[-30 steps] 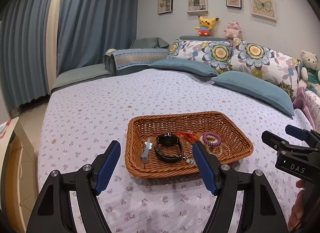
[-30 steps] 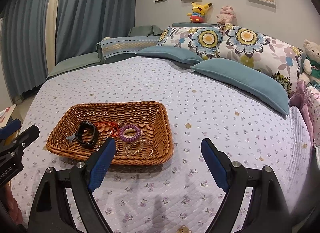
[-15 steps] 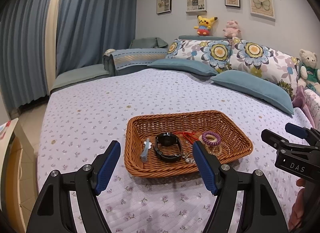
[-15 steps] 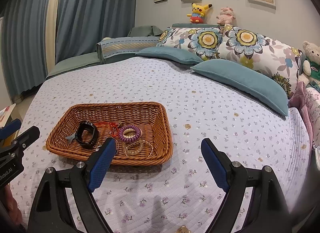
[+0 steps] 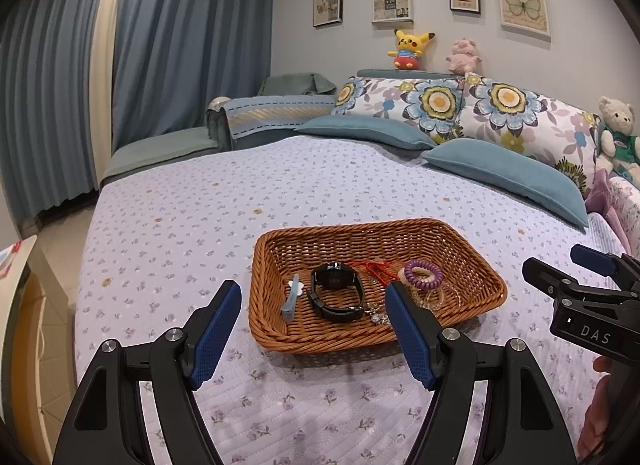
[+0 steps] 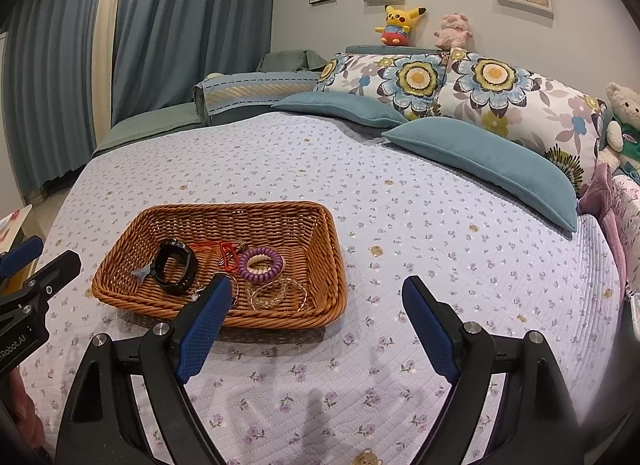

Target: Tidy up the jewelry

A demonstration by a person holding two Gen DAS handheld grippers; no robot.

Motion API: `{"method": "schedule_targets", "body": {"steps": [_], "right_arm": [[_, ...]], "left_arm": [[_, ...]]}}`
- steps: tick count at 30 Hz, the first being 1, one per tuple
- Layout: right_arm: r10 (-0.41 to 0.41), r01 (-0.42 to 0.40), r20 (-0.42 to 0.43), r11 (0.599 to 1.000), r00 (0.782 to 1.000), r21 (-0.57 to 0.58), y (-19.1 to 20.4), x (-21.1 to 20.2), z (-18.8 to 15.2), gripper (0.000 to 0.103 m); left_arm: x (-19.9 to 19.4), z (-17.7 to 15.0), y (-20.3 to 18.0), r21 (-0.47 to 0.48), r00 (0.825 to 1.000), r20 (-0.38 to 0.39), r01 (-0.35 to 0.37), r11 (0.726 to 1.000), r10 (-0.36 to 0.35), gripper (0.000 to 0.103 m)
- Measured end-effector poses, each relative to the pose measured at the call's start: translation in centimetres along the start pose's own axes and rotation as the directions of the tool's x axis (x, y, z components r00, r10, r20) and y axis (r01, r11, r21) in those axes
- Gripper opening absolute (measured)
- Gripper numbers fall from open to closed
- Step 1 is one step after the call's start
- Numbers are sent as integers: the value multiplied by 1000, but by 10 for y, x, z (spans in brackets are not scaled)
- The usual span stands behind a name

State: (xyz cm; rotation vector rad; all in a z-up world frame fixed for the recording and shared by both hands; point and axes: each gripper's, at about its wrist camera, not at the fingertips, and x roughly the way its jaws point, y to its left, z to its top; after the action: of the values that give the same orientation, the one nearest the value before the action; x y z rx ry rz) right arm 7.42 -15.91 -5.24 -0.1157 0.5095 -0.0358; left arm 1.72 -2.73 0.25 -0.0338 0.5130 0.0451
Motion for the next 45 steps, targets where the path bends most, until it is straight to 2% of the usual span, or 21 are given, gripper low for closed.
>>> {"method": "schedule_targets", "body": {"steps": [38, 45], "right_arm": [[6, -6, -12, 1000, 1000, 2, 1, 4, -2, 88], [5, -5, -12, 1000, 1000, 3, 2, 3, -1, 88]], "left_arm": [[3, -2, 5, 2, 1000, -4, -16, 1000, 16, 75], [-1, -1, 5, 20, 999, 25, -26, 999, 25, 75]]}}
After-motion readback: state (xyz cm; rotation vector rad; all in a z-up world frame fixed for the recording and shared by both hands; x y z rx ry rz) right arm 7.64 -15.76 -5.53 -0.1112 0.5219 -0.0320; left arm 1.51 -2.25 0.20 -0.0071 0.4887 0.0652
